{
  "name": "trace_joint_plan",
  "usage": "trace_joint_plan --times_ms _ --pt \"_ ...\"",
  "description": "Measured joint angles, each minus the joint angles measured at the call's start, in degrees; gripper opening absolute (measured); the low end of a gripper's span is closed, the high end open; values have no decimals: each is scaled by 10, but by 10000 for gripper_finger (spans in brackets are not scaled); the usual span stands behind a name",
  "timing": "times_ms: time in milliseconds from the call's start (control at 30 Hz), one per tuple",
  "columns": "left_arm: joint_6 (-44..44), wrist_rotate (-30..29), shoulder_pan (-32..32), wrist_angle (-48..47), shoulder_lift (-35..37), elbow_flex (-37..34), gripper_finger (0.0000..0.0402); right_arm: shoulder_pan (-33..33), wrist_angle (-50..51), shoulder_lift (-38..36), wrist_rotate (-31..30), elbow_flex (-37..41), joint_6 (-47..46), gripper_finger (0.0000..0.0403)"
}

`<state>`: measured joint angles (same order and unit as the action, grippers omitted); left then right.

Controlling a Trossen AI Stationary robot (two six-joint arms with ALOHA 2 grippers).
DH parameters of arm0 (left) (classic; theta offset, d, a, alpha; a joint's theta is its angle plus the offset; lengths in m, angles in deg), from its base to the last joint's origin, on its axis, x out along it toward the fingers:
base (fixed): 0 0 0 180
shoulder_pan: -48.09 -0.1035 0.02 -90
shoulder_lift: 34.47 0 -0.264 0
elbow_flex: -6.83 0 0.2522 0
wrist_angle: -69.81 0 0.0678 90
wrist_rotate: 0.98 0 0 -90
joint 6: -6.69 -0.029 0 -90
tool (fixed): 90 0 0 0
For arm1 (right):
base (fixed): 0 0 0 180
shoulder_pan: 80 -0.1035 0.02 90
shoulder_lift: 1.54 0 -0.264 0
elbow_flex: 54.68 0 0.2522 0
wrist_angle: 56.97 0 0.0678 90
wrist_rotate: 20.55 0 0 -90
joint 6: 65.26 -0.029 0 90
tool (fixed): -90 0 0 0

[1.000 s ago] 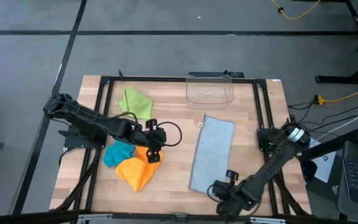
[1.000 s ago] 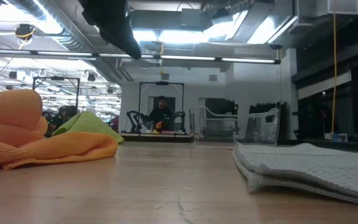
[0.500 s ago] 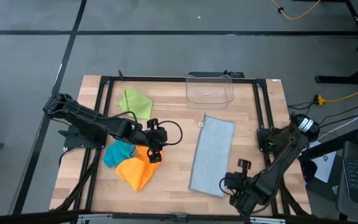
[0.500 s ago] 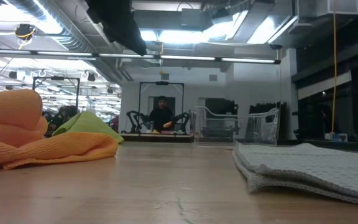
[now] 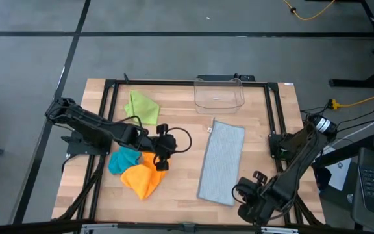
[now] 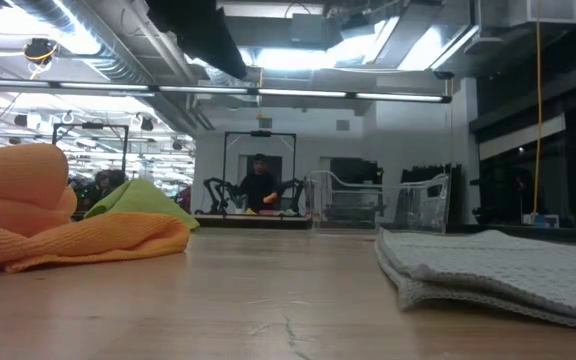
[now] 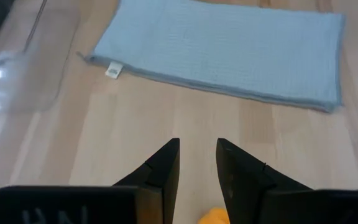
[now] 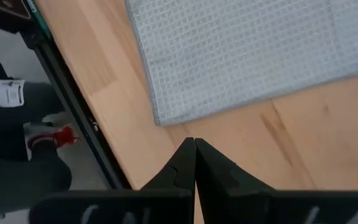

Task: Fold microfiber towels
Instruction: Fold the gray microfiber

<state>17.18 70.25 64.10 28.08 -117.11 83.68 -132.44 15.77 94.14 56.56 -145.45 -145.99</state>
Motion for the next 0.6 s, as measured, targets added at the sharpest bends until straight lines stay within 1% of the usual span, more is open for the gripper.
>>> trace_joint_plan --times_ms 133,200,267,400,533,600 --pt "-67 -1 7 6 0 0 98 0 -1 0 26 0 -3 8" --pt "-59 0 11 21 0 0 99 0 0 0 27 0 -3 9" --pt "-18 17 11 46 0 0 103 1 0 0 26 0 -6 17" --pt "-1 65 15 86 0 0 123 2 6 0 26 0 -12 58" --pt "-4 71 22 130 -12 1 150 2 6 0 25 4 1 104" --pt "-4 72 27 175 -26 1 161 2 8 0 25 4 2 120"
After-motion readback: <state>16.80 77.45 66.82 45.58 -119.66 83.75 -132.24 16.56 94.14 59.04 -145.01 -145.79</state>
